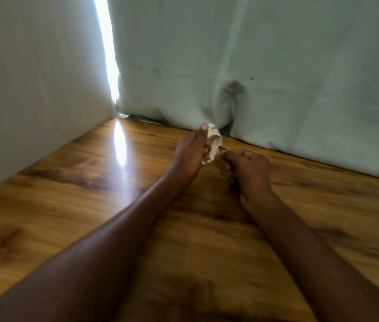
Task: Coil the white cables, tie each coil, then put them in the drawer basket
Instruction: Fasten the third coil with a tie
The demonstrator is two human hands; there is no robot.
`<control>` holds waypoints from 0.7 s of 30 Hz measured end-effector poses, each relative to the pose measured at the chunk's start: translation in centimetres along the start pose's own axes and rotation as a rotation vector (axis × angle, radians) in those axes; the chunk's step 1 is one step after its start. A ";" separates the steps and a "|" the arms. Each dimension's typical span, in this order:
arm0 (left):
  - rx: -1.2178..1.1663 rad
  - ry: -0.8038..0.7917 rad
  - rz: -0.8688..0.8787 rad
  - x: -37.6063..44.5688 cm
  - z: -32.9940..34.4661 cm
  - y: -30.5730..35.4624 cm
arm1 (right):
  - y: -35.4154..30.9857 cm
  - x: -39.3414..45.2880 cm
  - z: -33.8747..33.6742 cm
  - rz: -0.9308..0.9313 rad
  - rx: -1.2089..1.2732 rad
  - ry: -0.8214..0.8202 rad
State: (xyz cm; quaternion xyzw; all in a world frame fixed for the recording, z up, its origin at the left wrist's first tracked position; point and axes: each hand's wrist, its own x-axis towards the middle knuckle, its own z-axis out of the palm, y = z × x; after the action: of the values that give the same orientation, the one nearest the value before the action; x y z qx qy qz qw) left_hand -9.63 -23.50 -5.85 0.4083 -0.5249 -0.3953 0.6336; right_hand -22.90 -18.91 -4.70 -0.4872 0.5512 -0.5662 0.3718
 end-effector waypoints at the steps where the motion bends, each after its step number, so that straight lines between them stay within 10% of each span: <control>1: 0.070 -0.050 0.040 -0.4 0.4 0.3 | -0.1 0.2 -0.2 0.047 0.070 -0.040; 12: 0.235 -0.350 0.086 -3.1 1.3 1.1 | -1.0 -0.6 -0.5 0.484 0.653 -0.196; 21: 0.087 -0.454 -0.050 -1.6 0.6 0.2 | -1.1 -0.4 -1.6 0.475 0.764 -0.311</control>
State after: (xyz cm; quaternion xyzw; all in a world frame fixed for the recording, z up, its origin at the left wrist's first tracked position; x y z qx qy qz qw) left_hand -10.39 -21.97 -6.19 0.3487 -0.6602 -0.4699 0.4709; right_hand -24.16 -17.97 -3.50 -0.2550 0.3377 -0.5479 0.7216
